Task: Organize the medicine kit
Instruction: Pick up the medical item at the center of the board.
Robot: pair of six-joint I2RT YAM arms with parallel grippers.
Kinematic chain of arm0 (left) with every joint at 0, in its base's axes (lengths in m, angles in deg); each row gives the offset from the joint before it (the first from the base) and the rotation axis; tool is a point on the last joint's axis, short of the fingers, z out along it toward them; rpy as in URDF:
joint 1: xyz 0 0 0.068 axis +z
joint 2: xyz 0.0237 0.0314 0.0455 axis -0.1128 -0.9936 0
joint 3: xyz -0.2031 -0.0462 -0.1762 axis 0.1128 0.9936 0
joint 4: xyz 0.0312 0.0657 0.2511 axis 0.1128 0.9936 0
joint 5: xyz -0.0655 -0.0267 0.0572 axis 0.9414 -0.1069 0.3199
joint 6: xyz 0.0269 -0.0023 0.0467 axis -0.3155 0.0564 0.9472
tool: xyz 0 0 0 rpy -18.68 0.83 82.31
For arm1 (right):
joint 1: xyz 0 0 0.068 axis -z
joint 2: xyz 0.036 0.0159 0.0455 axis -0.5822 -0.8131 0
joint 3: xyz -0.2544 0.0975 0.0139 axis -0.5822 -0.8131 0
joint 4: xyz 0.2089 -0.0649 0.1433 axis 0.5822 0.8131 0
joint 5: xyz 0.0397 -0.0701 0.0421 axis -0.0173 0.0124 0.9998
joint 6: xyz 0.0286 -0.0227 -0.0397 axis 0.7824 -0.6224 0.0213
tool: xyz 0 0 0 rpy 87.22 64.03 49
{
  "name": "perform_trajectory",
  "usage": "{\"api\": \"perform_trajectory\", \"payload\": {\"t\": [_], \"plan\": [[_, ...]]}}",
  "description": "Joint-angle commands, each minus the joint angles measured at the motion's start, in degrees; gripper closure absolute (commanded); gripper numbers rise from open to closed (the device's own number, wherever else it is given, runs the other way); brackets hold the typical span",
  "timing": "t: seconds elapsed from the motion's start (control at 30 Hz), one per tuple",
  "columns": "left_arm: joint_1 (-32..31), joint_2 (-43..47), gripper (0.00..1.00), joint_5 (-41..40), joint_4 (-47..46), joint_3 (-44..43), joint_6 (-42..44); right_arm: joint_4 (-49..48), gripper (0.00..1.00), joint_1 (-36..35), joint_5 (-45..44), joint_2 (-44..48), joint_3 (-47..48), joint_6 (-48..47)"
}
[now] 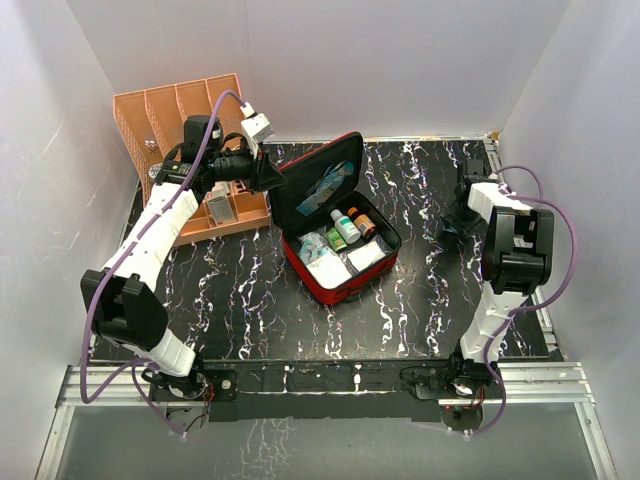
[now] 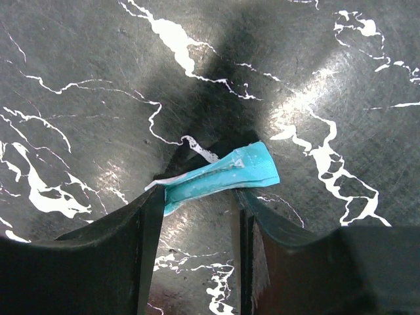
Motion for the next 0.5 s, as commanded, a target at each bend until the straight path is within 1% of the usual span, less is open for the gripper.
{"api": "perform_trajectory", "payload": {"t": [0.0,0.13,0.2,0.3,0.47], "plan": [[-0.40,1.08,1.00,-0.57,5.68,1.35,-0.10,0.55,0.58,0.60,0.86,-1.43,2.36,1.89],[-0.44,0.92,1.00,-0.59,5.58,1.29,-0.18,0.77,0.59,1.01,1.38,-1.94,3.17,2.54],[-0.40,0.77,1.00,-0.50,5.47,1.24,-0.19,0.89,0.64,1.21,1.99,-2.85,3.48,2.65],[-0.39,0.59,1.00,-0.41,5.56,1.11,-0.11,0.70,0.74,1.38,2.73,-4.13,3.36,2.56],[-0.39,0.67,1.00,-0.33,6.17,1.07,0.45,-0.16,0.99,1.35,3.50,-4.53,1.95,2.44]]}}
